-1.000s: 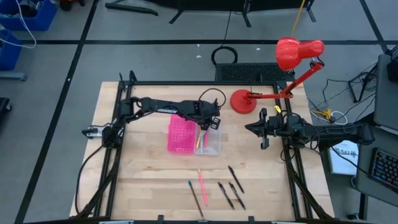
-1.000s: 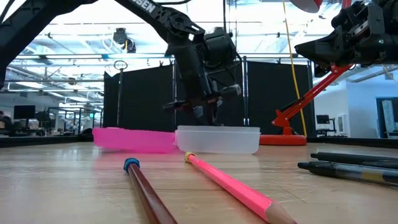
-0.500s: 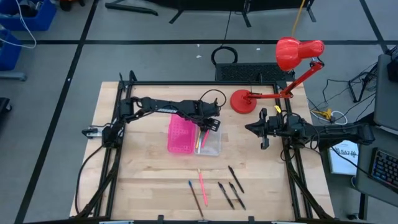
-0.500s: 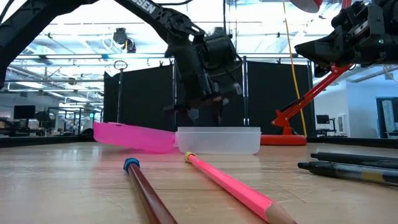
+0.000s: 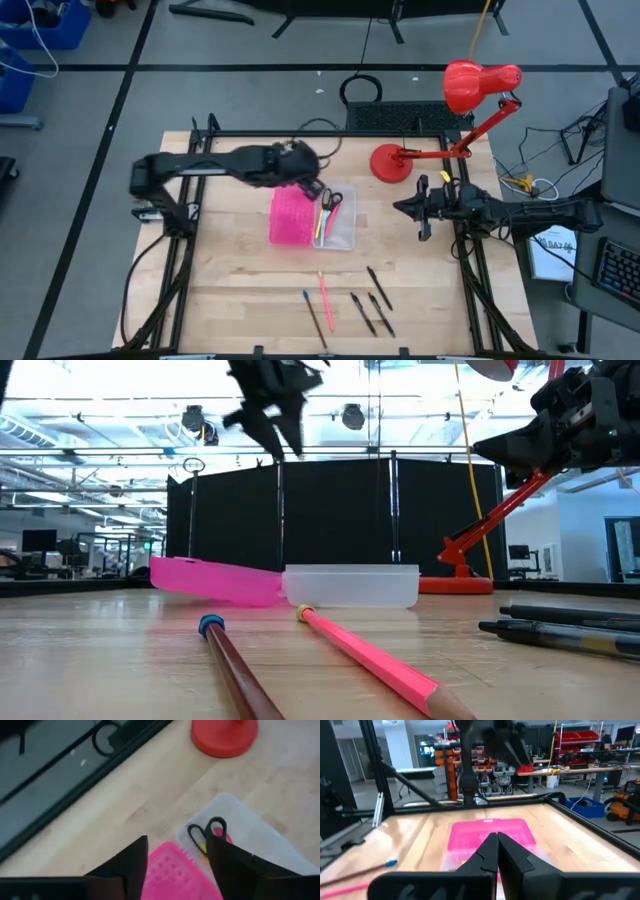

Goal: Pick & place school supplies into a supply box
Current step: Put the right black transparent pen into the supply box

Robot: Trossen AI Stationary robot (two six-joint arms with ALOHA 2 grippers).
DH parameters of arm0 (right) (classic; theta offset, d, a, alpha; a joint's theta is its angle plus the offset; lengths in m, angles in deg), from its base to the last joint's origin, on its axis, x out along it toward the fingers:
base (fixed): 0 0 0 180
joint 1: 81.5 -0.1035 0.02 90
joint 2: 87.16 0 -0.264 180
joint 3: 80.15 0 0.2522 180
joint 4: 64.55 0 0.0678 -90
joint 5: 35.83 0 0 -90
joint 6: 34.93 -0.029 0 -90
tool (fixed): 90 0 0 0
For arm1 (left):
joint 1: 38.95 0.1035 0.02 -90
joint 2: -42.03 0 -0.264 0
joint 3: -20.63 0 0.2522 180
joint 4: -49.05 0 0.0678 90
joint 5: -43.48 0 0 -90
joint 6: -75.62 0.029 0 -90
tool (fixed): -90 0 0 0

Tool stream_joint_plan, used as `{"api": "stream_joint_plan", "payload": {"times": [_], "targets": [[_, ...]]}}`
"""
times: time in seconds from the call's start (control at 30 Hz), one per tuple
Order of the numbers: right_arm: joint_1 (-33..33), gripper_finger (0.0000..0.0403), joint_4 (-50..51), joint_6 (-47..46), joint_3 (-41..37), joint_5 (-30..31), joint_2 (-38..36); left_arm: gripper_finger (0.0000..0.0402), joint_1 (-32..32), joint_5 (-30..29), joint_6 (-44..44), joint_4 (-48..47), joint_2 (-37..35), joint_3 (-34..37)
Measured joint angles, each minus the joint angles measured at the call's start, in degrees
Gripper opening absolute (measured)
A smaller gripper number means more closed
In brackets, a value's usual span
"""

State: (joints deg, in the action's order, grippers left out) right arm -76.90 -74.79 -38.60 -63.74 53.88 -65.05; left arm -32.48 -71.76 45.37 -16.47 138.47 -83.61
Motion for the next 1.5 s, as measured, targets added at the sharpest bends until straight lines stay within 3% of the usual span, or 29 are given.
{"api": "stream_joint_plan", "payload": {"times": [0.2, 0.37, 0.53, 0.77, 0.93, 1.1, 1.3, 1.5], "targets": [[0.0, 0.0000, -0.4, 2.7, 0.0, 0.0, 0.2, 0.0102, -2.3, 2.2, 9.6, 6.8, -14.4, 14.1], [0.0, 0.0000, 0.6, 2.8, 0.0, 0.0, 0.3, 0.0013, -4.8, 11.2, 21.6, 22.8, -27.3, 32.0], [0.0, 0.0000, -1.4, 2.8, 0.0, 0.2, 0.3, 0.0013, -5.8, 17.2, 32.5, 38.7, -38.6, 47.3], [0.0, 0.0000, -9.0, 6.0, 0.0, 0.1, 0.3, 0.0008, -2.5, 23.7, 34.1, 50.5, -55.9, 60.7], [0.0, 0.0000, -11.6, 4.0, 0.0, 0.1, 0.3, 0.0004, -2.2, 26.0, 36.7, 59.5, -64.1, 69.3], [0.0, 0.0000, -12.7, 3.0, 0.0, 0.2, 0.3, 0.0003, -2.2, 29.6, 37.0, 68.2, -66.1, 77.5], [0.0, 0.0000, -9.8, 0.4, 0.0, 0.2, 0.3, 0.0005, -2.2, 29.3, 35.8, 74.5, -66.1, 82.1], [0.0, 0.0000, -9.0, 2.1, 0.0, 0.2, 0.3, 0.0009, -2.2, 23.1, 35.5, 76.2, -66.1, 82.9]]}}
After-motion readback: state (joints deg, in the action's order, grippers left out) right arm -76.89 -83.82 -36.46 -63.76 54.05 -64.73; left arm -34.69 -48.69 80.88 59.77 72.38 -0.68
